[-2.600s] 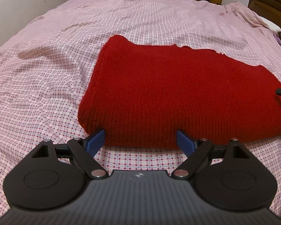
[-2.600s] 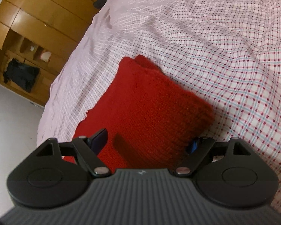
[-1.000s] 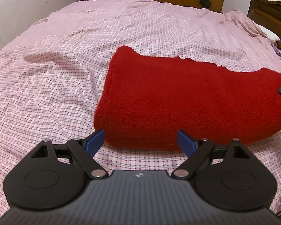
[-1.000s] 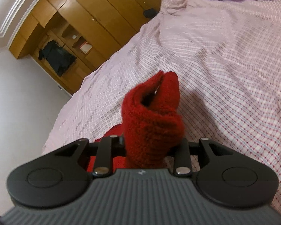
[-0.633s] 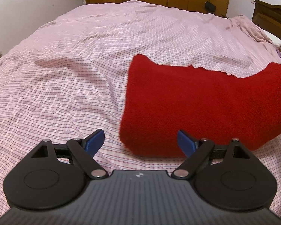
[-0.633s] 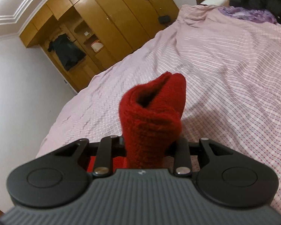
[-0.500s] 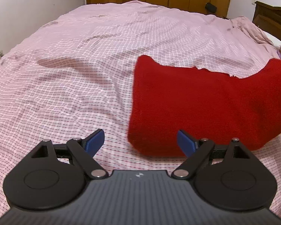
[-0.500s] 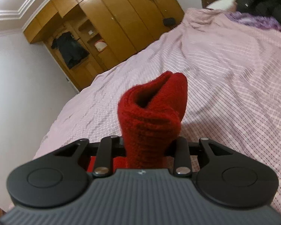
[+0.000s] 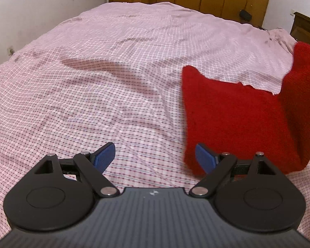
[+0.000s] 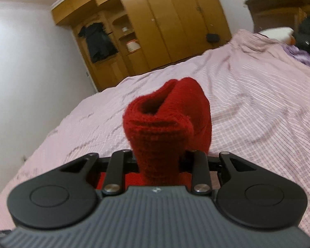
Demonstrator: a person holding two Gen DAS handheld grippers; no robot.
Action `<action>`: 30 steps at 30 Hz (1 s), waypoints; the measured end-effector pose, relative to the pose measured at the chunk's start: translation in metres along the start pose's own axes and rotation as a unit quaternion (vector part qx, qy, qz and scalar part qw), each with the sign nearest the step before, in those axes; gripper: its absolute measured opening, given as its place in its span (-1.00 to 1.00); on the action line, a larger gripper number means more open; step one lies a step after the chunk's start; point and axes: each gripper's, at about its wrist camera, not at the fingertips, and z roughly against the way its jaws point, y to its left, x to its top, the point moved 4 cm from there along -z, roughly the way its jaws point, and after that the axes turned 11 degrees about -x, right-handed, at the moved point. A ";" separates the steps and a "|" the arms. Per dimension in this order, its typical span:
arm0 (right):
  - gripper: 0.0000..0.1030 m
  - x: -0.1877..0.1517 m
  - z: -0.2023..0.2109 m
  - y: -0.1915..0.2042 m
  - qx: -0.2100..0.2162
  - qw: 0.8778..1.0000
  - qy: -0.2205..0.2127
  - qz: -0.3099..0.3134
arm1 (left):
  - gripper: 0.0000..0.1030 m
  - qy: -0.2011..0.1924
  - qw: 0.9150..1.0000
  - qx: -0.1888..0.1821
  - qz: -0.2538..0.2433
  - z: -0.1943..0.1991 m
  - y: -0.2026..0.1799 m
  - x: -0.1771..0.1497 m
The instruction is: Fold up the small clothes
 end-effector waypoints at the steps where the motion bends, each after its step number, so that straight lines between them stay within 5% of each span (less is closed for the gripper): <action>1: -0.39 -0.002 -0.002 0.010 0.003 1.000 0.000 0.012 | 0.73 -0.001 1.000 0.000 0.002 0.000 0.003 0.000; 11: -0.39 -0.081 -0.033 0.083 0.030 0.990 0.058 0.126 | 0.73 0.001 0.999 -0.002 0.039 0.001 0.029 -0.014; 15: -0.39 -0.098 -0.029 0.096 0.018 0.983 0.026 0.183 | 0.73 0.000 0.999 -0.003 0.046 0.004 0.040 -0.020; 21: -0.40 -0.078 -0.017 0.101 0.003 0.986 -0.030 0.164 | 0.73 -0.005 0.998 -0.001 0.061 0.008 0.055 -0.023; 25: -0.41 -0.077 -0.008 0.122 0.022 0.977 -0.069 0.203 | 0.73 -0.010 0.998 0.002 0.066 0.014 0.064 -0.024; 30: -0.36 -0.124 -0.017 0.144 0.044 0.959 -0.020 0.279 | 0.73 -0.014 0.997 0.009 0.078 0.021 0.076 -0.027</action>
